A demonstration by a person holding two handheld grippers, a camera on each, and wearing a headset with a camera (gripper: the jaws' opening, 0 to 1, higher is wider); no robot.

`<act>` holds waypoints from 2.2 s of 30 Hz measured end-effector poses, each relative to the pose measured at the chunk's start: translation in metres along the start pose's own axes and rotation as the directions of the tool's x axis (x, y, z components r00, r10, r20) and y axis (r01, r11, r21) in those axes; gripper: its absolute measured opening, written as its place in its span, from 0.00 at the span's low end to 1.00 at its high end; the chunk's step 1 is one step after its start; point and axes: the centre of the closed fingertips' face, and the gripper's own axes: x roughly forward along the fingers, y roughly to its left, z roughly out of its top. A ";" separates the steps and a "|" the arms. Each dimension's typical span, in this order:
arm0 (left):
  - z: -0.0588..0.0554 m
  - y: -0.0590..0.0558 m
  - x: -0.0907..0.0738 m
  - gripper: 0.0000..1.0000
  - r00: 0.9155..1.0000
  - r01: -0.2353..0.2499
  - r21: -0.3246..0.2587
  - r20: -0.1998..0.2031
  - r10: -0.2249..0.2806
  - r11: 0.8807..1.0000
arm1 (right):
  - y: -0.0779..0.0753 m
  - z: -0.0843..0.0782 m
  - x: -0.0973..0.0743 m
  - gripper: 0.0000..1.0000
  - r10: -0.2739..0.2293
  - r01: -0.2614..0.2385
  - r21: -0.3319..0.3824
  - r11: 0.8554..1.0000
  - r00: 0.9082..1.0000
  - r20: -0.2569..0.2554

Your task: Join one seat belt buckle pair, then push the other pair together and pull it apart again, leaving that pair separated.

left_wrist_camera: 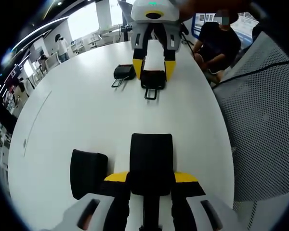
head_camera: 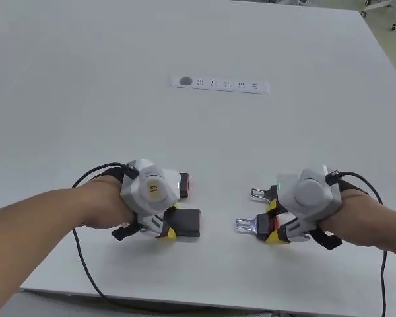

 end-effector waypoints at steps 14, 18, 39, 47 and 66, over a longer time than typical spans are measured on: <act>-0.001 0.001 0.001 0.34 1.000 0.006 0.005 -0.016 -0.006 1.000 | 0.010 0.033 0.014 0.30 0.002 -0.001 -0.015 1.000 0.998 0.058; -0.002 0.002 0.002 0.34 1.000 0.004 0.004 -0.015 -0.004 1.000 | 0.009 0.041 0.019 0.30 0.000 0.000 -0.003 1.000 0.997 0.084; 0.000 0.000 0.002 0.33 0.999 0.004 0.015 -0.036 -0.004 1.000 | 0.011 0.075 0.037 0.30 -0.002 0.006 -0.023 1.000 0.990 0.141; -0.002 0.003 0.003 0.33 1.000 0.012 0.021 -0.026 -0.012 1.000 | 0.010 0.076 0.037 0.29 0.013 -0.007 -0.035 0.999 0.987 0.162; 0.003 -0.002 -0.001 0.32 1.000 0.020 0.013 -0.008 -0.020 1.000 | 0.008 0.086 0.038 0.27 0.023 -0.016 -0.040 0.999 0.982 0.189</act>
